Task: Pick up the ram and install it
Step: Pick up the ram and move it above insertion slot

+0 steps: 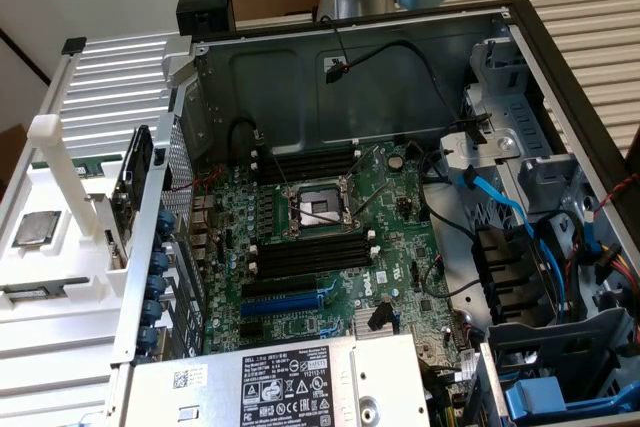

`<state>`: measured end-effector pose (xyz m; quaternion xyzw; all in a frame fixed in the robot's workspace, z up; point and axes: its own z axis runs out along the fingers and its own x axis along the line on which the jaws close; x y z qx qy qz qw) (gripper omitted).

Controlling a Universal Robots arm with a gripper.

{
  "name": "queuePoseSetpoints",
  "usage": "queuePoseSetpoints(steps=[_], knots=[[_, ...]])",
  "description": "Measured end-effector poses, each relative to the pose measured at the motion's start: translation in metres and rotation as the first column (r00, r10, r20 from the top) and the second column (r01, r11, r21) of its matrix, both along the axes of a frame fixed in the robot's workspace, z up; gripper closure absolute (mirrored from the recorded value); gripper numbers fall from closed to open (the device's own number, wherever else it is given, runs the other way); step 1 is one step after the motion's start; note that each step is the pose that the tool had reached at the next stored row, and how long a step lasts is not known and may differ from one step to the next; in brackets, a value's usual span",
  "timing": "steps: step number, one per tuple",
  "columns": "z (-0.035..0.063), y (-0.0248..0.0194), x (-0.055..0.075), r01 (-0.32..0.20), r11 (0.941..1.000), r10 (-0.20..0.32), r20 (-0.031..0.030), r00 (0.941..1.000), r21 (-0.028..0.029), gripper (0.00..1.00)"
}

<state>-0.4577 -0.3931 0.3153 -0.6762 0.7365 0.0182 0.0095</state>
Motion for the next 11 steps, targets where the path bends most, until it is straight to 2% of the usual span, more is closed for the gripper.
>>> queuePoseSetpoints(steps=[2, 3, 4, 8, 11], knots=[[-0.0032, -0.0025, 0.0, -0.003, 1.0, 0.003, 0.0009, 1.0, 0.0009, 0.9], [-0.0071, -0.0069, 0.0, -0.008, 1.0, 0.008, 0.0025, 1.0, 0.0016, 0.9], [-0.0084, -0.008, 0.0, -0.01, 0.9999, 0.01, 0.0034, 0.9999, 0.0018, 0.9], [-0.0159, -0.0084, 0.005, -0.019, 0.9998, 0.019, 0.0044, 0.9998, 0.0017, 0.9], [-0.0202, -0.0109, 0.007, -0.026, 0.9997, 0.026, 0.0046, 0.9996, 0.0022, 0.9]])
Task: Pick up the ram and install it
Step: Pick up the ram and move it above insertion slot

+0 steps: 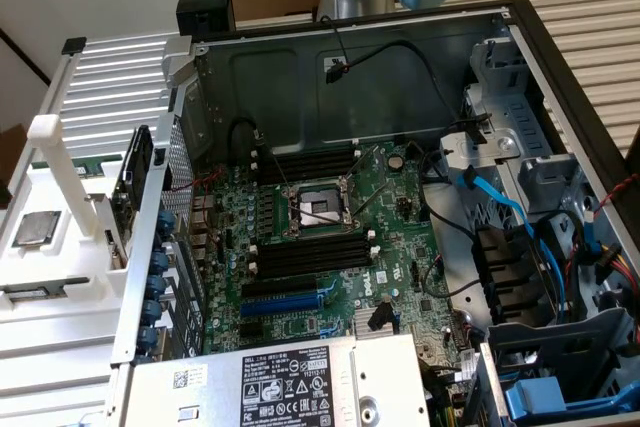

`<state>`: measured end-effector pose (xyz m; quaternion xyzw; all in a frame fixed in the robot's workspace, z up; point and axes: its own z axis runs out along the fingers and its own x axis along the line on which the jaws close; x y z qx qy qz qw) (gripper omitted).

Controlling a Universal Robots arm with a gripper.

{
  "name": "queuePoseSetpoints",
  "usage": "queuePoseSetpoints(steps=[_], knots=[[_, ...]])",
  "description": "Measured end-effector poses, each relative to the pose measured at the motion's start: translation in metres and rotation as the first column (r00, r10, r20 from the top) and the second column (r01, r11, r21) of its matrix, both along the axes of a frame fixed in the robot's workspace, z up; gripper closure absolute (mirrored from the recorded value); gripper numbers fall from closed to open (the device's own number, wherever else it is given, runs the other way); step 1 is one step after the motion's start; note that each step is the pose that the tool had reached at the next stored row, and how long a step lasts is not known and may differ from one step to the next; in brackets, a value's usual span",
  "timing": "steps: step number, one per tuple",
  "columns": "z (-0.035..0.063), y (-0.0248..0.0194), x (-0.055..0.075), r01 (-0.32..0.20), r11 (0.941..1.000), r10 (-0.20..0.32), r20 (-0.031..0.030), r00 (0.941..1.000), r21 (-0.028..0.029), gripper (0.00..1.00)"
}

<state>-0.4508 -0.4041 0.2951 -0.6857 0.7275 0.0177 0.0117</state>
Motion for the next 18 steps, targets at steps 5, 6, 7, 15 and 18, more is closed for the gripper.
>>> queuePoseSetpoints(steps=[5, 6, 7, 15, 18], knots=[[-0.0126, -0.0009, 0.001, -0.006, 1.0, 0.006, 0.0003, 1.0, 0.0002, 0.9], [-0.014, -0.0014, 0.001, -0.007, 1.0, 0.007, 0.0005, 1.0, 0.0005, 0.9], [-0.0152, -0.0019, 0.001, -0.008, 1.0, 0.008, 0.0007, 1.0, 0.0006, 0.9], [-0.0312, -0.0084, 0.001, -0.015, 0.9998, 0.015, 0.0058, 0.9999, 0.0101, 0.76], [-0.0376, -0.0128, 0.001, -0.016, 0.9998, 0.016, 0.0066, 0.9998, 0.0147, 0.76]])
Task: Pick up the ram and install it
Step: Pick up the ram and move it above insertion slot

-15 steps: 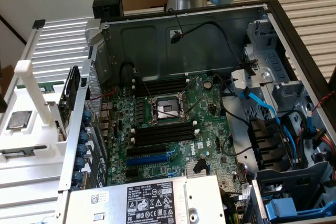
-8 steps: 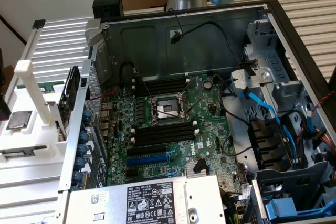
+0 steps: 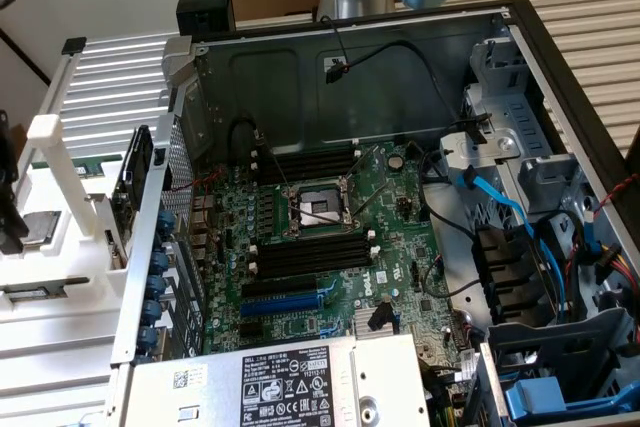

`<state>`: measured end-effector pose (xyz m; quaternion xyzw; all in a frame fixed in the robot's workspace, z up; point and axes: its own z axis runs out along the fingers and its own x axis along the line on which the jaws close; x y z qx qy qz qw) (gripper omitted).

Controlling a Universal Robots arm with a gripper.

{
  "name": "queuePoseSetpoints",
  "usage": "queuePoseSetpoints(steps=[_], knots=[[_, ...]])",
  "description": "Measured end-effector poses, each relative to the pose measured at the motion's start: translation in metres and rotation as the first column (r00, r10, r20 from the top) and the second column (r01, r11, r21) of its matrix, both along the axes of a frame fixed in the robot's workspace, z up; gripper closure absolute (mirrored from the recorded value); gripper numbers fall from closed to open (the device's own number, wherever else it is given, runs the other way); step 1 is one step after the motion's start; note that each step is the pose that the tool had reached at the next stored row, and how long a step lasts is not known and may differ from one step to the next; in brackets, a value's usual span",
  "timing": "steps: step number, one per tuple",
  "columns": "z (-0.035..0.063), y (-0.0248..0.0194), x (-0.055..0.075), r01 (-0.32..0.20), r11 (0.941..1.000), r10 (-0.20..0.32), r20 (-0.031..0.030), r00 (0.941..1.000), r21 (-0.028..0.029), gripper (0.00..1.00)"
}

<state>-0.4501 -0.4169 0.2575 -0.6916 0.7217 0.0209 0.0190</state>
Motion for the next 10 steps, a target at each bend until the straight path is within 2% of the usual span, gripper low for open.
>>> queuePoseSetpoints(steps=[4, 8, 10], knots=[[-0.0181, -0.0005, 0.002, -0.001, 1.0, 0.001, -0.0003, 1.0, 0.0002, 0.76], [-0.0254, -0.0005, 0.003, -0.003, 1.0, 0.003, -0.0003, 1.0, 0.0002, 0.76], [-0.0328, -0.0012, 0.003, -0.006, 1.0, 0.006, -0.0003, 1.0, 0.0002, 0.76]])
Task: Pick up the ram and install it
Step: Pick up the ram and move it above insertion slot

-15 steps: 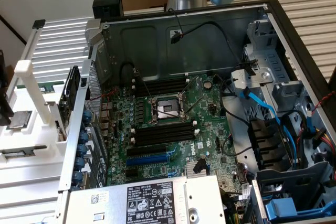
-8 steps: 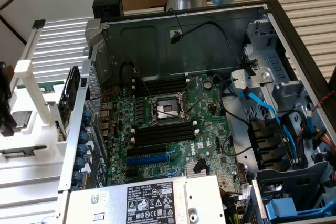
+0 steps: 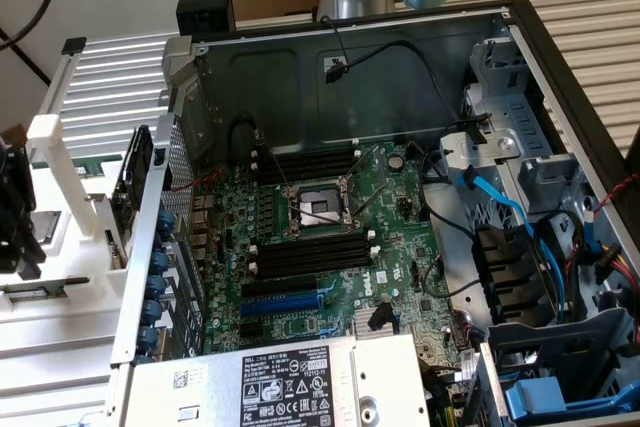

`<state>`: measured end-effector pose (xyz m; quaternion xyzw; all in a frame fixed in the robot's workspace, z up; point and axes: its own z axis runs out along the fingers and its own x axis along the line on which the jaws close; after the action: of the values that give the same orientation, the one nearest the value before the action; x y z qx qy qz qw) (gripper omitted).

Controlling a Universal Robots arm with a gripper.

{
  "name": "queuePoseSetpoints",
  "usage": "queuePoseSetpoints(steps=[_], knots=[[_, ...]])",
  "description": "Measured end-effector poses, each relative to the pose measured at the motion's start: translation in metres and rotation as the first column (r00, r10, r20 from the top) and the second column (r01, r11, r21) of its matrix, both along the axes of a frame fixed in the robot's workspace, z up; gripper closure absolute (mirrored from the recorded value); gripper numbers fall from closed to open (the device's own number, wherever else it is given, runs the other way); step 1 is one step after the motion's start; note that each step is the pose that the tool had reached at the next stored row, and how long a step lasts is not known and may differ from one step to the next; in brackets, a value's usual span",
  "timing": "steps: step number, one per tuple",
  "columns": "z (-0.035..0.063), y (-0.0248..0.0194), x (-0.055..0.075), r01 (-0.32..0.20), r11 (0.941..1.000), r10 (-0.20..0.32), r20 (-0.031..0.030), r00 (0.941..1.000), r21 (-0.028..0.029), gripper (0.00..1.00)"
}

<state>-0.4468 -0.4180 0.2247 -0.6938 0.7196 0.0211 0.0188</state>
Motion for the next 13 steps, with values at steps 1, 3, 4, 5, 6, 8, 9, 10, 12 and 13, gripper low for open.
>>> queuePoseSetpoints(steps=[1, 3, 4, 5, 6, 8, 9, 10, 12, 13], knots=[[-0.0035, -0.0005, 0.0, -0.001, 1.0, 0.001, -0.0001, 1.0, 0.0, 0.76], [-0.0072, -0.0009, 0.0, -0.002, 1.0, 0.002, 0.0, 1.0, 0.0001, 0.76], [-0.0091, -0.0013, 0.0, -0.003, 1.0, 0.003, 0.0, 1.0, 0.0001, 0.76], [-0.0109, -0.0016, 0.0, -0.003, 1.0, 0.003, 0.0, 1.0, 0.0002, 0.76], [-0.0127, -0.0018, 0.0, -0.003, 1.0, 0.003, 0.0, 1.0, 0.0002, 0.76], [-0.0191, -0.0022, 0.001, -0.006, 1.0, 0.006, 0.0, 1.0, 0.0005, 0.76], [-0.0212, -0.0022, 0.002, -0.008, 1.0, 0.008, 0.0, 1.0, 0.0007, 0.76], [-0.0221, -0.0022, 0.002, -0.008, 1.0, 0.008, 0.0, 1.0, 0.0009, 0.76], [-0.0243, -0.0019, 0.002, -0.012, 0.9999, 0.012, 0.0, 0.9999, 0.0012, 0.76], [-0.0247, -0.0016, 0.002, -0.013, 0.9999, 0.013, -0.0001, 0.9999, 0.0012, 0.76]])
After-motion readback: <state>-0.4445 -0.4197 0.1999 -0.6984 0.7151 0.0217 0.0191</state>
